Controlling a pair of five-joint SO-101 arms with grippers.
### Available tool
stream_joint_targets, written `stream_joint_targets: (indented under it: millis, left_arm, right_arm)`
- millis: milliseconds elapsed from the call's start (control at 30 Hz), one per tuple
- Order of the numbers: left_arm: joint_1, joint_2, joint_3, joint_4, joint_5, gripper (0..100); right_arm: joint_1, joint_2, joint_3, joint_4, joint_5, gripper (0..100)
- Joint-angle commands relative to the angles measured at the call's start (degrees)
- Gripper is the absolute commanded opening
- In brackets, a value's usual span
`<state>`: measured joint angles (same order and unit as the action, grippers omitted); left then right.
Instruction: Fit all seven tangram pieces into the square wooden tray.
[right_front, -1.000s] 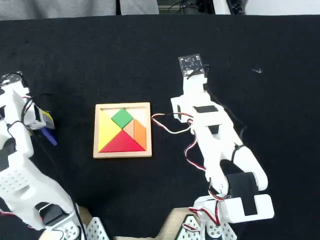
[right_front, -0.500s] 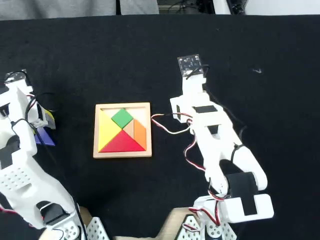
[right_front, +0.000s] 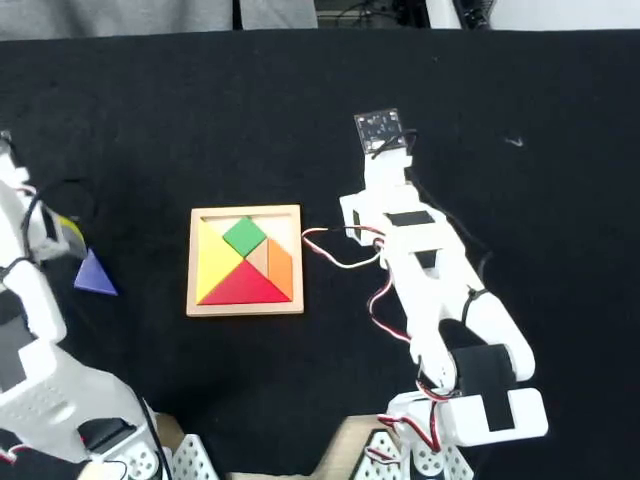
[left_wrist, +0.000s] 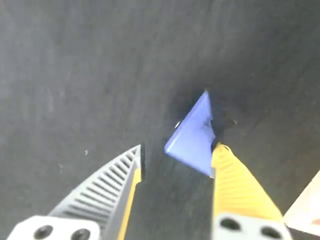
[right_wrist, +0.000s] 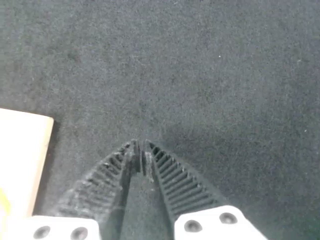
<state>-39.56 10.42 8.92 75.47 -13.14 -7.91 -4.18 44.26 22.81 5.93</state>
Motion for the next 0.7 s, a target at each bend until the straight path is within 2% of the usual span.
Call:
stream_joint_targets:
  millis: [0, 133, 333, 567, 667]
  left_arm:
    - [-1.01, -2.37, 5.23, -4.22, 3.25, 23]
    - [-0.57, -1.05, 9.10, -10.55, 7.21, 23]
    - [-0.40, 2.02, 8.92, -10.90, 7.38, 23]
    - [3.65, 8.09, 6.37, -10.46, 7.65, 23]
    - [4.53, 9.76, 3.47, -7.82, 9.67, 23]
  right_arm:
    - [-0.70, -1.01, -1.36, -0.79, 0.35, 1.8]
    - [-0.70, -1.01, -1.27, -0.79, 0.35, 1.8]
    - [-0.70, -1.01, -1.19, -0.79, 0.35, 1.8]
    - [-0.70, -1.01, -1.19, -0.79, 0.35, 1.8]
    - [-0.70, -1.01, -1.19, -0.79, 0.35, 1.8]
